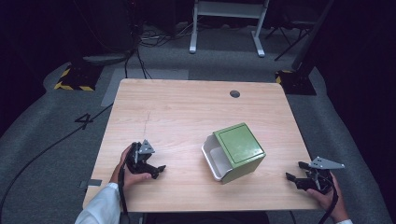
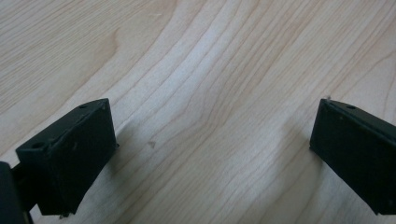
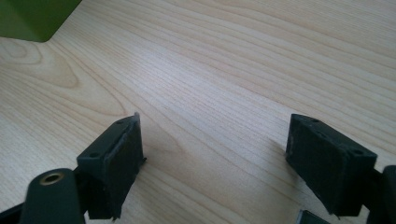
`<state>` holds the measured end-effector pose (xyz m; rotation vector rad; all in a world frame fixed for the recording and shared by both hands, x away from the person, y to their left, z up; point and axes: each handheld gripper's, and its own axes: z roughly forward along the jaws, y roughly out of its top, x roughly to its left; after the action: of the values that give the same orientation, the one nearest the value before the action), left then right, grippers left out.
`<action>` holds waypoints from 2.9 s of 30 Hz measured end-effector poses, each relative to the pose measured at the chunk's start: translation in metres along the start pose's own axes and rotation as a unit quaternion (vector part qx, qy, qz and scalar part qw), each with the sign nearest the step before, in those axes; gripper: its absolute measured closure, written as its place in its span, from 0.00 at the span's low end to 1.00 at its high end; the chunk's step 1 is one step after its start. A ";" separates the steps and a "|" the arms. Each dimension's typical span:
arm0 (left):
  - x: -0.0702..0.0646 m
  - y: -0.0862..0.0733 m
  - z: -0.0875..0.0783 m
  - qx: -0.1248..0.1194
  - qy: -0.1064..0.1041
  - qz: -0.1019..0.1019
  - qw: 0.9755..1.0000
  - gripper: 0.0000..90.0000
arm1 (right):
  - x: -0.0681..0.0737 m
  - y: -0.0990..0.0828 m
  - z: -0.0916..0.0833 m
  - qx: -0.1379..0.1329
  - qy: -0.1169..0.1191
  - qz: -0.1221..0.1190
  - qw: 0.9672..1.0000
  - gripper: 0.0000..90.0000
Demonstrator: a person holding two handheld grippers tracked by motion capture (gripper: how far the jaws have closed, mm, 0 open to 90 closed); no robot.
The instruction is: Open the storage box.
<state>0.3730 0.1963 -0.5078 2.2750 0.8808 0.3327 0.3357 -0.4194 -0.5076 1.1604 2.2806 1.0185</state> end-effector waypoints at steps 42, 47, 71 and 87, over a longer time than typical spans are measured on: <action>-0.089 0.063 -0.001 -0.057 -0.105 0.119 0.986 0.19 | 0.000 0.000 0.000 0.000 0.000 0.000 1.000 0.21; -0.099 0.072 -0.001 -0.065 -0.114 0.134 0.982 0.19 | 0.000 0.000 0.000 0.000 0.000 0.000 1.000 0.21; -0.135 0.112 0.026 -0.069 -0.176 0.195 0.962 0.19 | 0.000 0.000 0.000 0.000 0.000 0.000 1.000 0.21; -0.149 0.115 0.047 -0.043 -0.194 0.215 0.956 0.22 | 0.000 0.000 0.000 0.000 0.001 0.000 1.000 0.21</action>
<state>0.3416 0.0097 -0.4657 2.3241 0.1654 0.0991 0.3360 -0.4194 -0.5076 1.1595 2.2813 1.0197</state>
